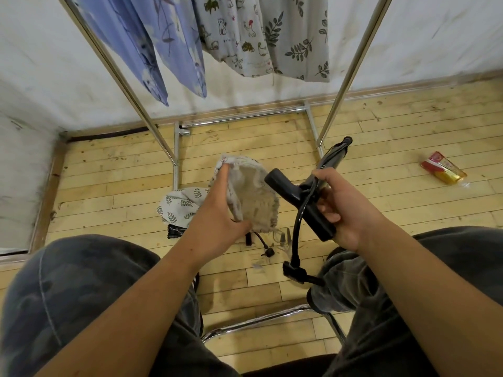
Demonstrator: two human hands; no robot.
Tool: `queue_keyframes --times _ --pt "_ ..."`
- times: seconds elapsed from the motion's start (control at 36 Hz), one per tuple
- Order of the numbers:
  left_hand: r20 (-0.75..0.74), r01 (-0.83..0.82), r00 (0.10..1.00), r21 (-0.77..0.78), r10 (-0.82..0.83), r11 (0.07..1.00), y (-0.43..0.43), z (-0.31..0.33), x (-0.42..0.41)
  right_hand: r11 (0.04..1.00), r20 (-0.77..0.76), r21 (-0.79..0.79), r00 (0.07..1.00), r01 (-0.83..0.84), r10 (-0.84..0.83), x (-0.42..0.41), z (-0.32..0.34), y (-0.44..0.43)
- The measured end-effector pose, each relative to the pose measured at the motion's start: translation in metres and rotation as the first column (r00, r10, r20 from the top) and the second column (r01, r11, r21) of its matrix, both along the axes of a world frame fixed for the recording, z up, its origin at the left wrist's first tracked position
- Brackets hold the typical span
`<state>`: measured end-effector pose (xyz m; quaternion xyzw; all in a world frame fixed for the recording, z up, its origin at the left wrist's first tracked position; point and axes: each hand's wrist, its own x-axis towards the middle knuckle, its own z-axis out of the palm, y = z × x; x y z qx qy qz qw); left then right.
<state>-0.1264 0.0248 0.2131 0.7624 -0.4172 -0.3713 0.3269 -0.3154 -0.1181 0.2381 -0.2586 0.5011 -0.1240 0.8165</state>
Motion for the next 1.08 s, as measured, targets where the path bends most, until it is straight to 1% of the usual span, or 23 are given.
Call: queue_keyframes --times 0.08,0.22,0.39,0.47,0.58,0.75,0.86,0.97,1.03,1.08 --pt "0.001 -0.050 0.999 -0.030 0.050 0.998 0.000 -0.002 0.003 0.999 -0.066 -0.045 0.998 -0.018 0.015 0.000 -0.006 -0.001" --pt "0.034 -0.141 0.989 -0.038 0.142 0.989 -0.001 -0.010 0.011 0.988 -0.191 -0.139 0.981 -0.071 0.044 0.001 -0.009 0.001" --pt "-0.026 -0.189 0.982 -0.053 0.188 0.981 0.000 -0.007 0.015 0.987 -0.212 -0.157 0.977 -0.040 0.006 0.002 -0.012 0.001" --pt "-0.009 -0.161 0.987 -0.046 0.160 0.986 0.001 -0.006 0.014 0.990 -0.182 -0.141 0.983 0.000 -0.026 0.001 -0.012 0.001" --pt "0.051 -0.075 0.996 -0.043 0.078 0.996 0.000 -0.010 0.013 0.993 -0.076 -0.098 0.994 0.068 -0.076 0.000 -0.006 -0.003" --pt "0.114 -0.003 0.993 0.057 -0.003 0.998 0.001 -0.017 0.011 0.997 0.036 -0.050 0.998 0.059 -0.057 -0.001 0.002 -0.004" --pt "0.126 0.020 0.992 0.092 -0.031 0.996 0.002 -0.023 0.014 0.998 0.079 0.011 0.994 0.070 -0.070 0.000 0.003 -0.005" --pt "0.095 0.027 0.995 0.119 -0.039 0.992 0.002 -0.025 0.013 0.999 0.123 0.048 0.992 0.012 -0.018 0.000 0.002 -0.005" --pt "0.091 0.003 0.996 0.115 -0.014 0.993 0.000 -0.024 0.013 0.999 0.116 0.034 0.993 -0.032 0.028 0.001 0.001 -0.005" --pt "0.053 -0.031 0.998 0.099 0.025 0.995 -0.001 -0.022 0.013 0.997 0.084 -0.001 0.994 -0.076 0.076 0.003 -0.001 -0.003"
